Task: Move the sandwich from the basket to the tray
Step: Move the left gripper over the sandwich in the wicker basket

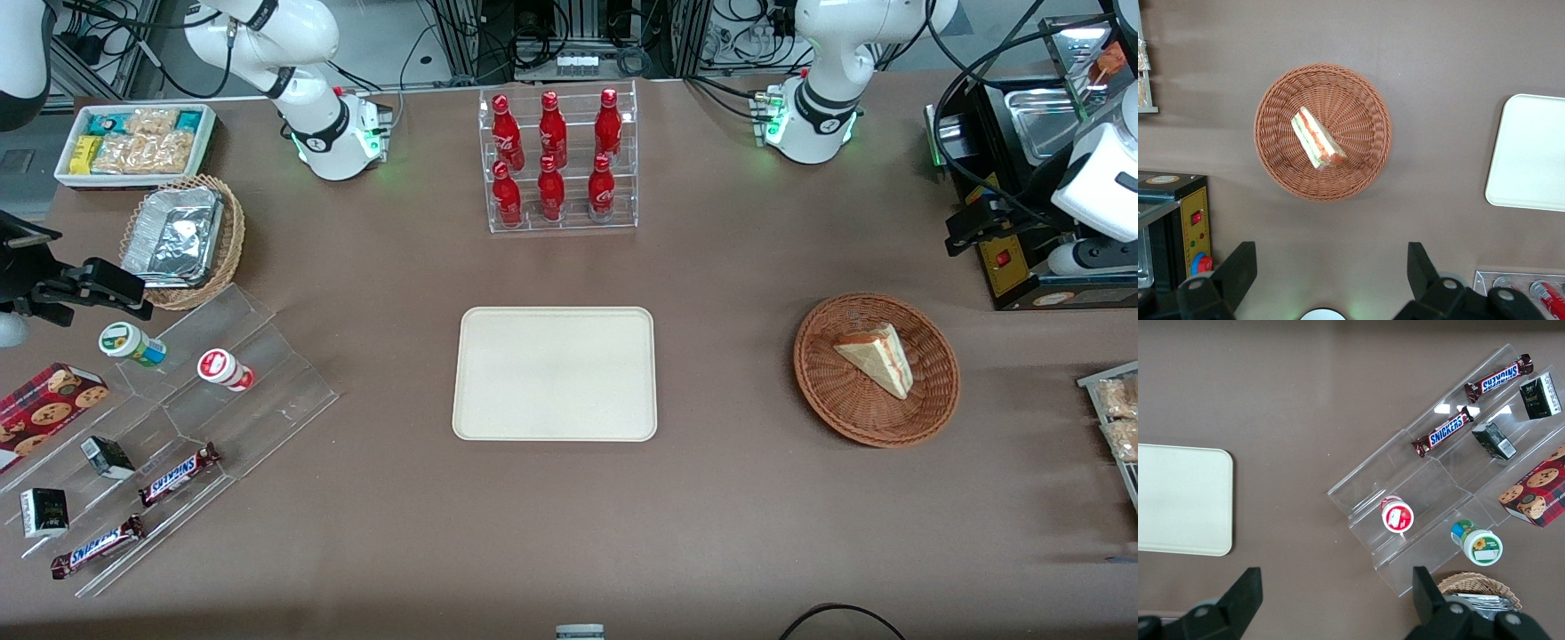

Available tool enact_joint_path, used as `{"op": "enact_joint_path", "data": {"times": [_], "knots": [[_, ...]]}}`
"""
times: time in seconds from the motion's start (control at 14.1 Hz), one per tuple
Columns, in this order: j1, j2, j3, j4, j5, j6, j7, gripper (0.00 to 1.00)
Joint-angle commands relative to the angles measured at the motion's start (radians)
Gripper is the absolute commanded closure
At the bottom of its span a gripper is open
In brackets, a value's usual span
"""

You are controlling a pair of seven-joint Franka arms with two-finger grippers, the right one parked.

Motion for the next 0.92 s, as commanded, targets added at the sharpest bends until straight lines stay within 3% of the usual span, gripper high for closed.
{"op": "enact_joint_path", "data": {"times": [0.0, 0.64, 0.85], "knots": [[0.001, 0.01, -0.001, 0.029, 0.005, -0.027, -0.015, 0.0], [0.016, 0.061, 0.017, 0.035, 0.006, -0.008, -0.027, 0.0], [0.018, 0.096, 0.042, 0.024, 0.032, 0.08, 0.009, 0.0]]}}
